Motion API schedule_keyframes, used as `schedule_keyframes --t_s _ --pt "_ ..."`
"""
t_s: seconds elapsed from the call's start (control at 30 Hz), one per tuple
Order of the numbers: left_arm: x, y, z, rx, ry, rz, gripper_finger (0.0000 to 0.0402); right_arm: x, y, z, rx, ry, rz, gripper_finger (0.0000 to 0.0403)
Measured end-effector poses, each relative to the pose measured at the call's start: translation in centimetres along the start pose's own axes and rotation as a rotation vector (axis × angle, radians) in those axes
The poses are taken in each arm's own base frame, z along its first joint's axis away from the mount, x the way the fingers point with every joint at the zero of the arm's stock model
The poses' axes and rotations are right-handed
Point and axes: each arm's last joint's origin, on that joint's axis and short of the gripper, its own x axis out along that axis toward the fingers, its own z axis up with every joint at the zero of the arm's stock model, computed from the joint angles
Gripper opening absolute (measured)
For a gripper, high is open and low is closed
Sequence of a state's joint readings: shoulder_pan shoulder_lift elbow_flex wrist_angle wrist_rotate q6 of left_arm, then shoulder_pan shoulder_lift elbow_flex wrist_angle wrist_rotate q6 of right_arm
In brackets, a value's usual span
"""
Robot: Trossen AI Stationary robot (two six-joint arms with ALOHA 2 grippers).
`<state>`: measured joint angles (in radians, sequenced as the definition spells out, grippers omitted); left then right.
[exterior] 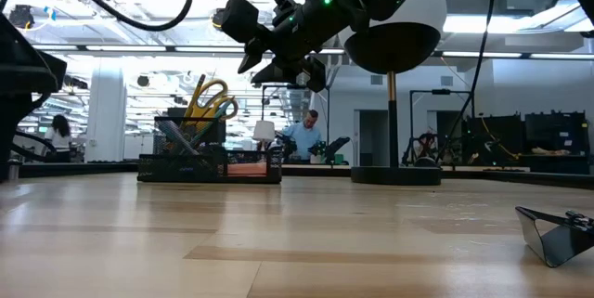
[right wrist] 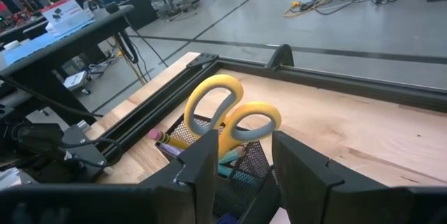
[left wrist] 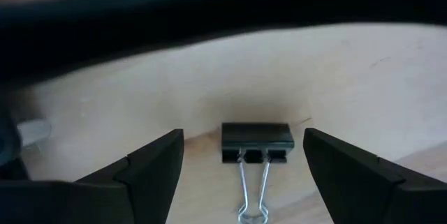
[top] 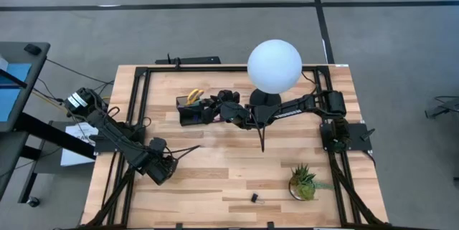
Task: Pick and place office supplies into organizer
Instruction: Put the top left black binder clip into the black desk organizer
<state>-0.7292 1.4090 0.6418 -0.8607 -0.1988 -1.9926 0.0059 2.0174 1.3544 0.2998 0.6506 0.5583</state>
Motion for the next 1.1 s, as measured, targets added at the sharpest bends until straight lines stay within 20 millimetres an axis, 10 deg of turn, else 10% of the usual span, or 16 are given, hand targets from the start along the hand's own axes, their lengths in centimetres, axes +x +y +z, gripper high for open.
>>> schedule_keyframes --t_s 1.1 --pt "0.63 -0.42 0.6 -0.03 -0.104 -0.091 0.0133 0.0 0.0 0.0 0.0 0.0 0.0 0.0127"
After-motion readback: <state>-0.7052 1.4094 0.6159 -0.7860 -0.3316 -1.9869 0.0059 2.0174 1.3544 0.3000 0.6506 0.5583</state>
